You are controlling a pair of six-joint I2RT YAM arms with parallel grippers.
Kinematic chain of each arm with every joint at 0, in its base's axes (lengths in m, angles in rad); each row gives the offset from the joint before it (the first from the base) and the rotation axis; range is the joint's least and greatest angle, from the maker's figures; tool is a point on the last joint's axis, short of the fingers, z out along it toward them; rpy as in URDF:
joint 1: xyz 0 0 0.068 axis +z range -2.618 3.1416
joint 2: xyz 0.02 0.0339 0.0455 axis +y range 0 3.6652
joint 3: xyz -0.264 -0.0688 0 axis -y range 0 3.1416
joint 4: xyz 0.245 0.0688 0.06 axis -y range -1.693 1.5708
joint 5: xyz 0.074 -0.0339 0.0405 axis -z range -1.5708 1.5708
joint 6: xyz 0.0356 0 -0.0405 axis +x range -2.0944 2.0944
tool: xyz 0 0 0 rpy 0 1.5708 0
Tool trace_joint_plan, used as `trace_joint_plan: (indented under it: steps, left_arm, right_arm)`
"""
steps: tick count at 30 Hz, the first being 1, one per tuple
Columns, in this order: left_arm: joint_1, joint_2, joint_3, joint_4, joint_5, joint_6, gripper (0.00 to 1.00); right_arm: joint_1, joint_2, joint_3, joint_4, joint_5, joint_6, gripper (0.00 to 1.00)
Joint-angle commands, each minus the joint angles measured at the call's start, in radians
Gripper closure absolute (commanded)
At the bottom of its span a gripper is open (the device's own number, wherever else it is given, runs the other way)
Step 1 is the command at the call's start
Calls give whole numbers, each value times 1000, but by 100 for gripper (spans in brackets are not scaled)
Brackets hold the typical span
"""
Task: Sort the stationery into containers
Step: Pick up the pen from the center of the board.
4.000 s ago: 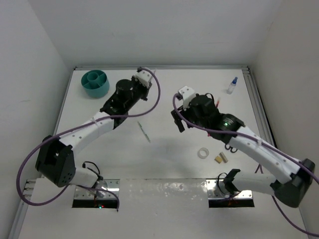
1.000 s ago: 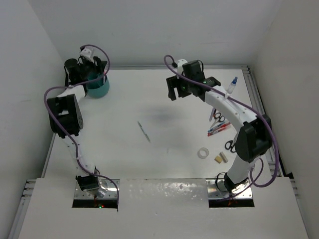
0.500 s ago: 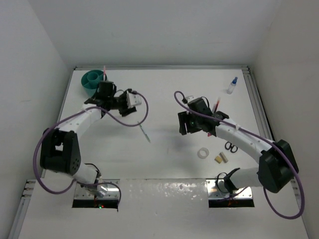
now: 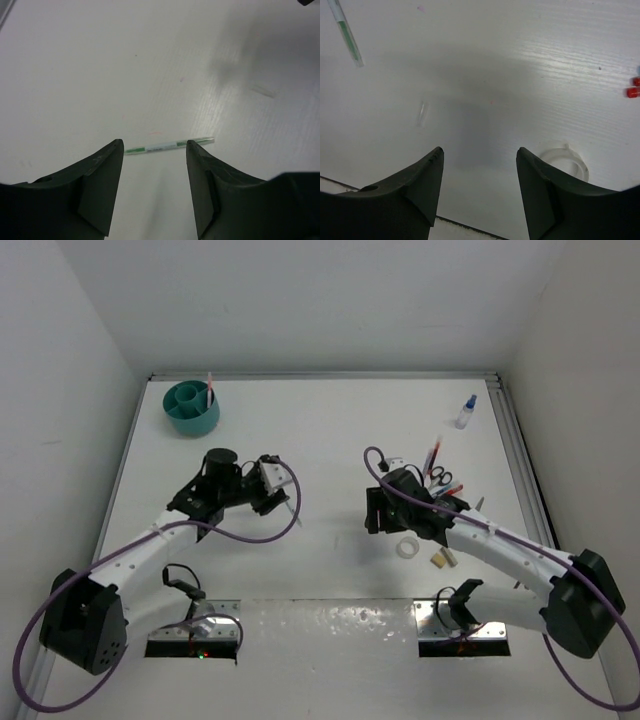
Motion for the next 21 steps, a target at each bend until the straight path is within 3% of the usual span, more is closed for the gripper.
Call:
trace_joint_plan:
  steps: [1,4,5,7,13,21]
  left_arm:
    - [-26,-7,-26,48,-99,-106,49]
    - [-32,16,0,61,-315,-319,56]
    - [-36,17,7,63,-473,-466,57]
    - [-58,36,36,45,-573,-583,60]
    - [-105,160,131,-107,-656,-908,56]
    - [-153,293,138,-89,-668,-1035,52]
  right_arm:
    - [32,-4,3,41,40,73,41]
    - [66,12,19,39,63,85,41]
    - [80,15,23,40,74,91,41]
    - [94,26,32,41,109,102,41]
    - [149,42,43,28,172,128,41]
    - [167,28,22,10,200,145,41]
